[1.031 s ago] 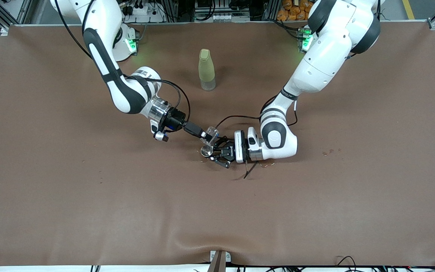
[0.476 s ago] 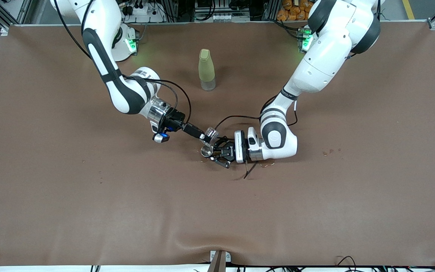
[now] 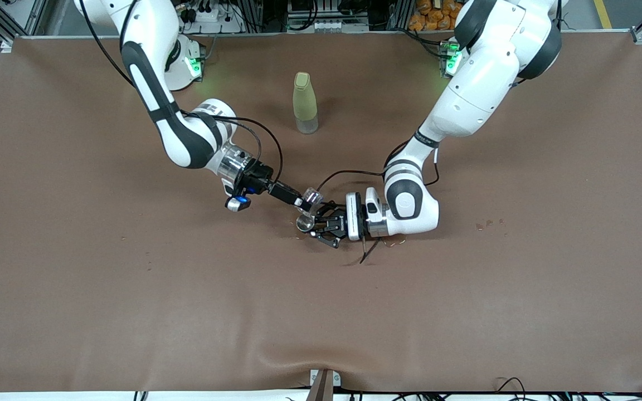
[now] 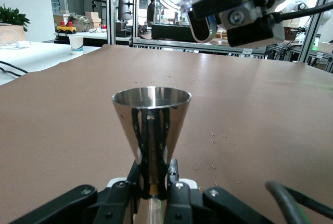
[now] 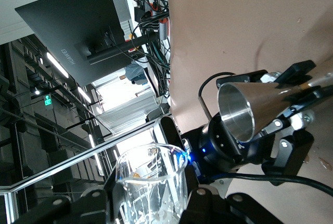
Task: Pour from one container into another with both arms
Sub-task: 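Tilt the glass cup with the right gripper to pour into the jigger, then move the cup and jigger apart, lowering both grippers toward the table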
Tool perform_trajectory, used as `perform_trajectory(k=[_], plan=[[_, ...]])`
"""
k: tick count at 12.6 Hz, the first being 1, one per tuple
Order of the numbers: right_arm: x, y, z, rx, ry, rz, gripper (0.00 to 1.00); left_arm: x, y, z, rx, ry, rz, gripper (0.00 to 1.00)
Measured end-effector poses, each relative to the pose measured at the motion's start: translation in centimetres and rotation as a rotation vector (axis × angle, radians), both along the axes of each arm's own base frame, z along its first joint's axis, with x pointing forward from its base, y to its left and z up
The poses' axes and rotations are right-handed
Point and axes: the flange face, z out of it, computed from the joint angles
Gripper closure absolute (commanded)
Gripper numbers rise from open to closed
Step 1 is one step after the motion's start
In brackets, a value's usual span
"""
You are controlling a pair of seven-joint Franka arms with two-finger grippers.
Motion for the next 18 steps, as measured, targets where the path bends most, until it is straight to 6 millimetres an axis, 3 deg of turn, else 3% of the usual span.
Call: perform_trajectory(k=[4, 7, 9, 11, 13, 16, 18], plan=[[1.7, -0.3, 1.8, -0.082, -0.121, 0.113, 0.92, 0.0, 0.0, 0.0, 0.0, 0.002, 0.001, 1.0], [4.3, -2.4, 3.5, -0.193, -0.304, 0.224, 0.93, 0.1, 0.1, 0.1, -0.001, 0.01, 0.005, 1.0], [6.2, -5.2, 3.9, -0.266, -0.468, 0.278, 0.92, 0.6, 0.5, 0.3, -0.003, 0.016, 0.016, 1.0], [8.5, -10.4, 4.2, -0.315, -0.643, 0.347, 0.93, 1.5, 1.6, 0.5, -0.004, 0.02, 0.036, 1.0], [10.4, -17.0, 4.4, -0.362, -0.803, 0.407, 0.93, 2.6, 2.9, 1.3, 0.006, 0.015, 0.043, 1.0], [11.4, -25.9, 4.3, -0.495, -1.056, 0.534, 0.93, 4.4, 5.6, 3.6, -0.004, 0.021, 0.011, 1.0], [11.1, -32.3, 3.4, -0.49, -1.194, 0.626, 0.93, 5.4, 8.6, 4.6, -0.025, 0.023, -0.04, 1.0]])
